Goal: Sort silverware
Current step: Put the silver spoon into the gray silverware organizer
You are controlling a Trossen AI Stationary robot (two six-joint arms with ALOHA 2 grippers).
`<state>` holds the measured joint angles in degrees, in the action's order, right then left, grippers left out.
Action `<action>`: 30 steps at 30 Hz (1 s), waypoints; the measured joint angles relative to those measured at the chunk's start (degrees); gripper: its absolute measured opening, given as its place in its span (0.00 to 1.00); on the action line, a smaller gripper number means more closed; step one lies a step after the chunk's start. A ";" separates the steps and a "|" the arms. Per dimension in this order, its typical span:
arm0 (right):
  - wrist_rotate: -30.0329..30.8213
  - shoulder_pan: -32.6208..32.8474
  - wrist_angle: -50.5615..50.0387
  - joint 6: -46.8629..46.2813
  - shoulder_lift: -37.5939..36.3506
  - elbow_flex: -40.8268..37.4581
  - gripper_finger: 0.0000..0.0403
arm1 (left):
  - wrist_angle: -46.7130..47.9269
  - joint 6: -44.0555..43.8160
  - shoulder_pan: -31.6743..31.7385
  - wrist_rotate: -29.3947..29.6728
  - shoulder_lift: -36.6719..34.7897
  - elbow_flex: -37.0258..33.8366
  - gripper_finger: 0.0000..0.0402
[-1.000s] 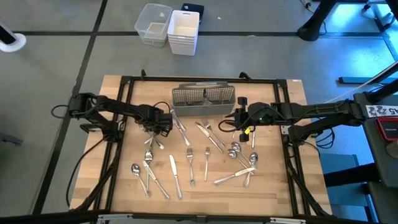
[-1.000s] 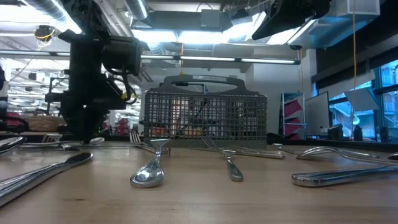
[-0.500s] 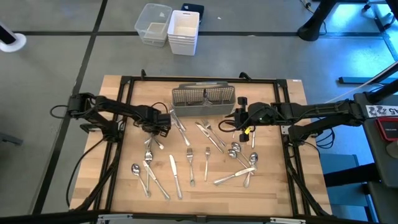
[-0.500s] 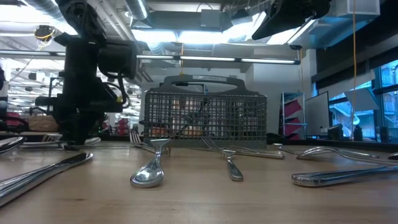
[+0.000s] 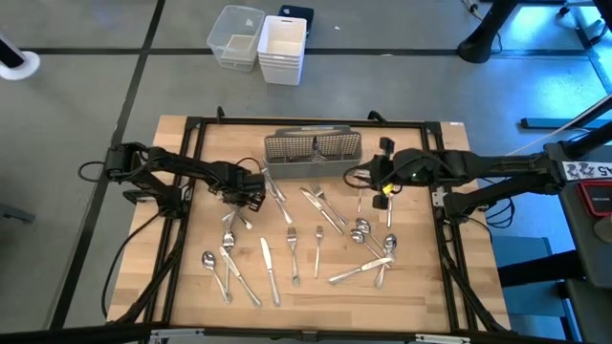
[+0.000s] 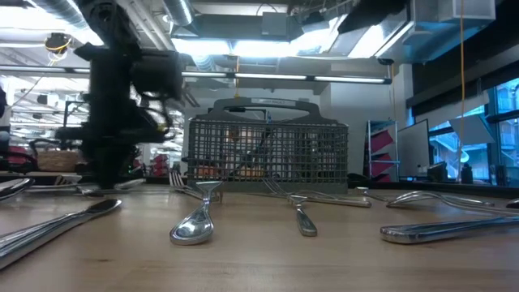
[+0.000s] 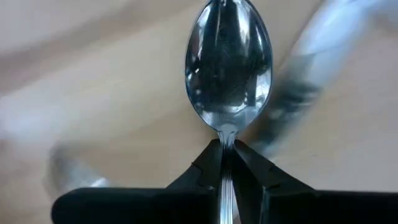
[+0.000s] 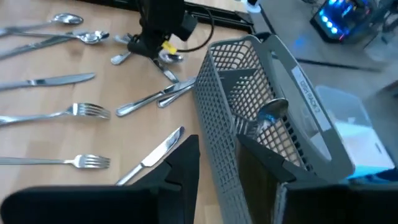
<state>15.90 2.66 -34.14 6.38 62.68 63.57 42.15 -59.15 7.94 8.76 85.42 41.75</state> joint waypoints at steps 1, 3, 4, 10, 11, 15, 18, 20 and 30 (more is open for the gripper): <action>0.00 0.00 -1.72 -1.31 -0.14 0.89 0.26 | -0.61 0.84 0.00 0.09 -0.50 0.42 0.04; -0.01 -0.06 -4.34 -3.97 -0.42 2.73 0.26 | 0.05 2.08 -0.01 0.21 -1.20 1.35 0.03; -0.05 -0.04 -6.02 -5.35 -0.49 3.48 0.26 | 0.41 2.58 -0.01 0.19 -1.32 1.86 0.02; -2.64 -0.04 -12.37 -15.32 -0.28 4.12 0.26 | -0.81 6.09 -0.10 0.38 -4.94 4.94 0.03; -3.04 -0.04 -12.36 -16.52 0.00 3.70 0.26 | -1.83 6.75 -0.22 0.38 -5.79 5.19 0.02; -3.55 -0.04 -11.99 -19.73 0.48 -0.43 0.26 | -12.55 9.15 -1.07 0.45 -9.10 5.84 0.02; -3.01 -0.06 -10.00 -21.76 0.63 -4.09 0.26 | -26.84 13.44 -1.93 1.01 -9.61 5.82 0.02; -2.62 -0.04 -6.85 -22.84 1.02 -6.52 0.26 | -38.37 17.88 -2.23 2.10 -9.12 5.82 0.03; -2.44 -0.04 4.81 -23.07 4.83 -12.98 0.26 | -85.46 43.36 0.75 13.56 2.58 5.86 0.04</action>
<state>13.46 2.61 -29.33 -16.69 67.51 50.59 -43.30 -15.79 8.69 22.33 88.00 47.62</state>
